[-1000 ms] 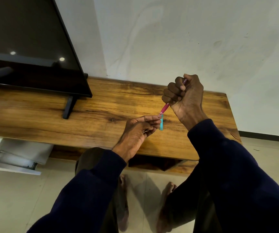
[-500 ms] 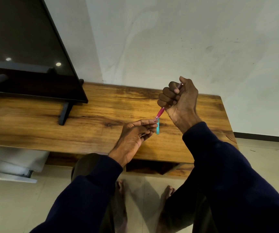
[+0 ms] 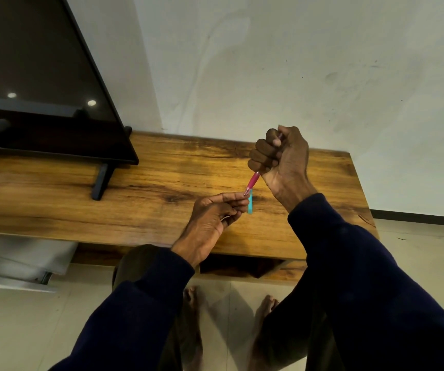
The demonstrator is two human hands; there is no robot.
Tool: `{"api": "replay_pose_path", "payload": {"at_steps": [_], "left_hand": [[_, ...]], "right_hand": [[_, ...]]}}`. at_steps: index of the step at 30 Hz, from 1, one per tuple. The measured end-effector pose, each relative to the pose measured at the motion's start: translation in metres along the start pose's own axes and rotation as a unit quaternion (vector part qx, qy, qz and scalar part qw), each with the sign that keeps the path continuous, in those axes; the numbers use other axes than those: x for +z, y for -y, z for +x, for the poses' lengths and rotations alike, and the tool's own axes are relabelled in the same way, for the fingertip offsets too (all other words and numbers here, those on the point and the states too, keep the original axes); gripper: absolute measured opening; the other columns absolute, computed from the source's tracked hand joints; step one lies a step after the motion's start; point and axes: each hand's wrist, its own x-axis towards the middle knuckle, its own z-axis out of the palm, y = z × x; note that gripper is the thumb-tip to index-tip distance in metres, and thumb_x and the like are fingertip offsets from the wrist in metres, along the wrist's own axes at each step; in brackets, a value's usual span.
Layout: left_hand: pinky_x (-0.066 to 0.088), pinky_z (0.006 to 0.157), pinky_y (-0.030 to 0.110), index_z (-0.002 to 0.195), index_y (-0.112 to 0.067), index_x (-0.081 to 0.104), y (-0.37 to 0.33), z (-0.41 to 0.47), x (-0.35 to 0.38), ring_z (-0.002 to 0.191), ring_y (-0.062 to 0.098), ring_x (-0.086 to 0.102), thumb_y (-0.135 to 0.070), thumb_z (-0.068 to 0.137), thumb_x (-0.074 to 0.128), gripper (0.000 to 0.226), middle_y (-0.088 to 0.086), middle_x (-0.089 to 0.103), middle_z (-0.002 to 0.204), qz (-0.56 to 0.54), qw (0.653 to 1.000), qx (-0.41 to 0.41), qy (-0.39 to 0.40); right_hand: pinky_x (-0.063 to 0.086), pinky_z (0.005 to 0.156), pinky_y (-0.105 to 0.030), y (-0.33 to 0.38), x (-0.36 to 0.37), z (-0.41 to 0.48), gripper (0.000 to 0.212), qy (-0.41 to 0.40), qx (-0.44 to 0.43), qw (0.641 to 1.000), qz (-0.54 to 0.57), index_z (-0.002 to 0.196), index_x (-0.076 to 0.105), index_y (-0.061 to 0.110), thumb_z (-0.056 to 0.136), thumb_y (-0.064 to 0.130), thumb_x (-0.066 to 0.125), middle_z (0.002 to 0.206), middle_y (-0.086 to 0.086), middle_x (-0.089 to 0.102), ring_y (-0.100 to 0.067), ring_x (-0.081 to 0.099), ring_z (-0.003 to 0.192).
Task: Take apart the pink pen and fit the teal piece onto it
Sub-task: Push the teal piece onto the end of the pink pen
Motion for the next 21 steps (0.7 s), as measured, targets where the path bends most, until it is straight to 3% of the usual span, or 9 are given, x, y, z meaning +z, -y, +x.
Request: {"api": "replay_pose_path", "payload": {"at_steps": [7,12,17,21], "left_hand": [[0.057,0.090,0.028,0.117,0.002,0.073,0.004,0.000,-0.005,0.095,0.017,0.074,-0.008,0.097,0.064,0.024,0.015,0.078,0.110,-0.039,0.999,-0.001,0.002],[0.058,0.083,0.025,0.114,0.004,0.073,0.004,-0.001,-0.003,0.087,0.015,0.074,-0.008,0.095,0.068,0.023,0.012,0.079,0.102,-0.041,0.999,-0.010,-0.015],[0.057,0.080,0.023,0.107,0.000,0.076,0.003,0.003,-0.001,0.083,0.013,0.073,-0.009,0.095,0.069,0.016,0.007,0.078,0.091,-0.028,1.000,-0.011,-0.009],[0.057,0.078,0.022,0.103,-0.007,0.077,0.003,0.004,-0.003,0.081,0.011,0.073,-0.009,0.095,0.068,0.012,0.003,0.080,0.089,-0.019,1.000,-0.010,-0.013]], "right_hand": [[0.026,0.049,-0.026,-0.002,-0.003,-0.004,0.051,0.054,0.014,0.996,-0.072,0.064,0.047,0.015,0.105,0.043,0.043,0.054,0.004,0.033,-0.011,0.028,0.048],[0.039,0.058,-0.031,-0.008,-0.006,-0.009,0.056,0.084,0.062,0.990,-0.097,0.069,0.051,0.014,0.104,0.057,0.043,0.062,-0.002,0.040,-0.018,0.038,0.057],[0.016,0.046,-0.026,-0.018,-0.010,-0.011,0.062,0.101,0.077,0.985,-0.114,0.067,0.043,0.015,0.105,0.063,0.037,0.053,0.005,0.026,-0.011,0.017,0.049],[0.019,0.049,-0.028,-0.018,-0.011,-0.009,0.061,0.094,0.062,0.990,-0.088,0.064,0.042,0.015,0.105,0.061,0.037,0.053,0.005,0.027,-0.011,0.019,0.051]]}}
